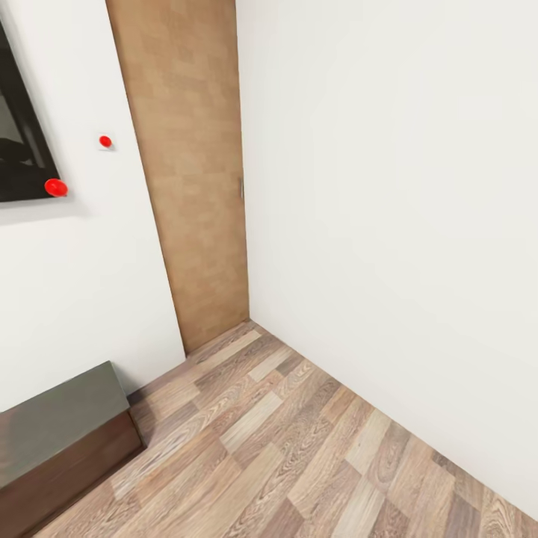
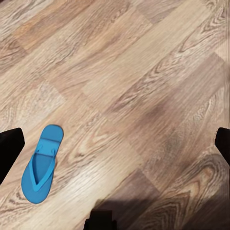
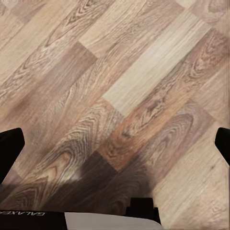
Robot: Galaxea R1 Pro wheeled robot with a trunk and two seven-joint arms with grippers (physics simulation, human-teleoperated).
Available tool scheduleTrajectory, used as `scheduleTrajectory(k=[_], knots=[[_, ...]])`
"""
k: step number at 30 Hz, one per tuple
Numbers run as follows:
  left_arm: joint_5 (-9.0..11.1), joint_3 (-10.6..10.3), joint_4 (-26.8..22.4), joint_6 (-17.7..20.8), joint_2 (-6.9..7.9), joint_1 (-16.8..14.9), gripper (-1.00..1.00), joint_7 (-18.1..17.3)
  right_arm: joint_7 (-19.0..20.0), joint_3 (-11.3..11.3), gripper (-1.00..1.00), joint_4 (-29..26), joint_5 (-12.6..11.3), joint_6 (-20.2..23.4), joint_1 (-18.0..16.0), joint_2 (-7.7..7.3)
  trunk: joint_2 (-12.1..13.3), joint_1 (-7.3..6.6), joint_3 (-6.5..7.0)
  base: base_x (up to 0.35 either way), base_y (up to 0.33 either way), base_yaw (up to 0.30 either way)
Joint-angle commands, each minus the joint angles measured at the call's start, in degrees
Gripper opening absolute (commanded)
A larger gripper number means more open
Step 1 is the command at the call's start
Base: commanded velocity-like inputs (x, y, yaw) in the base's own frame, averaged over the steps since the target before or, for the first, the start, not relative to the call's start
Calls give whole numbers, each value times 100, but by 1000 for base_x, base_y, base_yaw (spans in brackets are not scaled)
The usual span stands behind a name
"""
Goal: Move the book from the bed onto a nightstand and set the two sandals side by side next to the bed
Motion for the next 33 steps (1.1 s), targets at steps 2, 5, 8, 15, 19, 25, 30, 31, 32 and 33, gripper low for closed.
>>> scheduleTrajectory(k=[2,5,8,15,19,25,30,31,32,33], knots=[[-2,16,2,-17,-4,-2,100,1,47,-33,100,-4,6,-5,0,4,-2,0,-8,0,0,-265],[-3,16,2,-17,-4,-2,100,1,47,-33,100,-4,4,-6,0,4,-2,0,-15,0,0,-271],[5,23,2,-17,0,-2,100,1,47,-33,100,-4,6,-5,0,4,-2,0,-21,0,0,-272],[14,41,2,-17,4,-2,100,1,47,-33,100,-6,5,-7,0,4,-2,0,-26,0,0,-92],[15,42,2,-17,4,-2,100,1,47,-33,100,-4,3,-5,0,4,-2,0,-26,-19,0,-10],[15,42,2,-17,4,-2,100,1,47,-33,100,-4,4,-5,0,4,-2,0,-26,-235,0,-2],[15,42,2,-17,4,-2,100,1,47,-33,100,-6,5,-5,0,4,-2,0,-26,-303,0,0],[15,42,2,-17,4,-2,100,1,47,-33,100,-5,3,-5,0,4,-2,0,-26,-151,0,0],[15,42,2,-17,4,-2,100,1,47,-33,100,-5,4,-5,0,4,-2,0,-26,-121,0,0],[15,41,2,-17,4,-2,100,1,47,-33,100,-4,4,-5,0,4,-2,0,-26,-77,0,0]])
